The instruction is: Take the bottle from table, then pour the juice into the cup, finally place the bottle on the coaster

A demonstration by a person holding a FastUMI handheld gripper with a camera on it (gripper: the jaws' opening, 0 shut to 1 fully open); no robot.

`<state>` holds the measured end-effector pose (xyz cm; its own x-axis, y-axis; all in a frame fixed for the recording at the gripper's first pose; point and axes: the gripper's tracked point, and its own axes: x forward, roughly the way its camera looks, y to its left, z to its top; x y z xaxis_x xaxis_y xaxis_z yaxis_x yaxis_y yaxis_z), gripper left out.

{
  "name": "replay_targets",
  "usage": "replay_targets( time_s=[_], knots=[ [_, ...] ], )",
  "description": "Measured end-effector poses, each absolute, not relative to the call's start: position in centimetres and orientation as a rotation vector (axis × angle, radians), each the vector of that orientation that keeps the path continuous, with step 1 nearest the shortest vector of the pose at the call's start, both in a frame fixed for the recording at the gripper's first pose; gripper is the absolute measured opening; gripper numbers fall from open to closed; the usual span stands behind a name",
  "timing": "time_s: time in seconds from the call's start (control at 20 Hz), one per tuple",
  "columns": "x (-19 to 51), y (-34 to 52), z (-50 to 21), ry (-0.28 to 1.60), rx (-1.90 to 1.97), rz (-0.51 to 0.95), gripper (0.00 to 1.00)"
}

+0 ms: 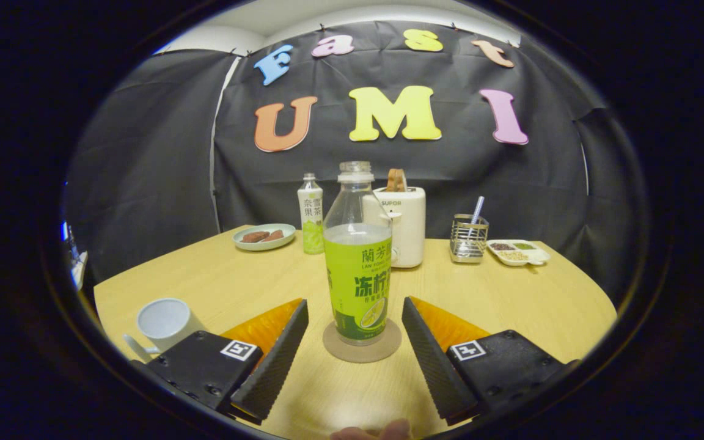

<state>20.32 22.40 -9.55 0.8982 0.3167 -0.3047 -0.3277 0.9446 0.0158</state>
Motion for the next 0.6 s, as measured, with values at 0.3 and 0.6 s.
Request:
replay_targets(
  time_s=[0.3, 0.6],
  knots=[
    [14.6, 18.4, -5.0, 0.203, -0.074, 0.207, 0.99],
    [8.4, 15.3, 1.0, 0.077, -0.112, 0.104, 0.99]
  ],
)
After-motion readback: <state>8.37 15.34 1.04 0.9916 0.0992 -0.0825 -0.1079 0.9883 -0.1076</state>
